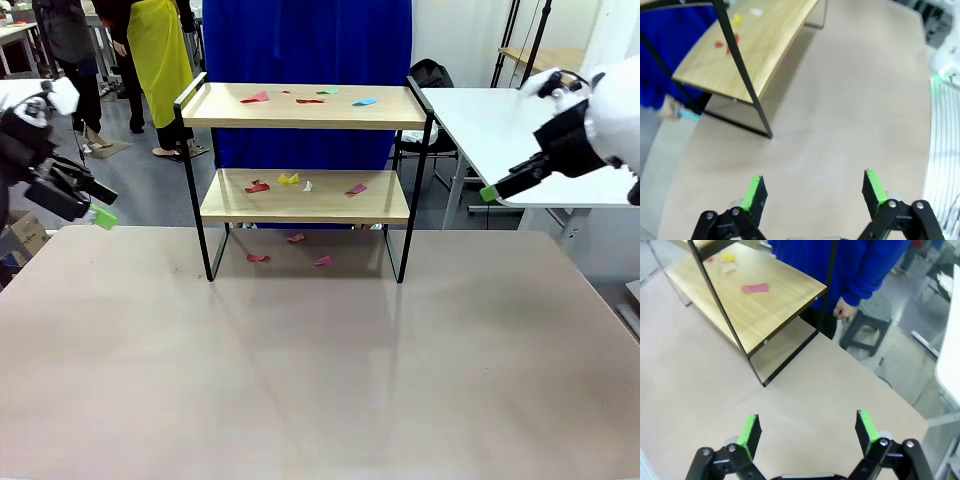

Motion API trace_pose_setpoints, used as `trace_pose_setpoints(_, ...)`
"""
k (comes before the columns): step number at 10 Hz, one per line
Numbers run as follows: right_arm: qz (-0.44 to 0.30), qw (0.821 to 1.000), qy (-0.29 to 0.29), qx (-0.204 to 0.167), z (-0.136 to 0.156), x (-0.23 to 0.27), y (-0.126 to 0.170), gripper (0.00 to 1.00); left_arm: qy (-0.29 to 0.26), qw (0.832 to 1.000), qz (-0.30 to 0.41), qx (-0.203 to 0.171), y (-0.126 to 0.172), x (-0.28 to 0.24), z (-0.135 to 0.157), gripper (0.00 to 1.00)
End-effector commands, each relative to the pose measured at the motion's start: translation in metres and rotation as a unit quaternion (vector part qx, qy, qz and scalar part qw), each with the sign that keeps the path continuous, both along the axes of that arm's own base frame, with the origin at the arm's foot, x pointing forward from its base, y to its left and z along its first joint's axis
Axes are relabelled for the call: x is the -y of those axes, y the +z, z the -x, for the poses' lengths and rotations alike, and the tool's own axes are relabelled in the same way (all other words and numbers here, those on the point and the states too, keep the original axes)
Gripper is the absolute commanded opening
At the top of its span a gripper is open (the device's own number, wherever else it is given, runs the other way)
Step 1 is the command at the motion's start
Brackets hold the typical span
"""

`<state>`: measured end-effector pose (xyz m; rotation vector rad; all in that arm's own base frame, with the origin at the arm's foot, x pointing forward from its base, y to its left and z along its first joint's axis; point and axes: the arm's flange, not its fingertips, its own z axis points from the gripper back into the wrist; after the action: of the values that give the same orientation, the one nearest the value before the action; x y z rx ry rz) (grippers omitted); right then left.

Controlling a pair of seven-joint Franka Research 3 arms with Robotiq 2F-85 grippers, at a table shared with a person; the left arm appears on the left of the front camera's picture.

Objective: Clean the shelf.
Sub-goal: Pick up the Duster handed by the human.

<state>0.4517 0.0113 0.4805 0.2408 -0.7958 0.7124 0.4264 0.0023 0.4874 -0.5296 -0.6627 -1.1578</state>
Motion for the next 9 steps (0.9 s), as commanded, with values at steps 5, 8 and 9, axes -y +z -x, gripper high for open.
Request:
trace_pose_setpoints(5, -0.066, 0.994, 0.083, 0.036, -0.006, 0.056, -0.037, 1.00, -0.065, 0.994, 0.079, 0.038, -0.026, -0.040, -0.018, 1.00)
trace_pose_setpoints(8, -0.066, 0.994, 0.083, 0.036, -0.006, 0.056, -0.037, 1.00, -0.065, 0.994, 0.079, 0.038, -0.026, -0.040, -0.018, 1.00)
trace_pose_setpoints(9, -0.066, 0.994, 0.083, 0.036, -0.006, 0.056, -0.037, 1.00, -0.065, 0.994, 0.079, 0.038, -0.026, -0.040, -0.018, 1.00)
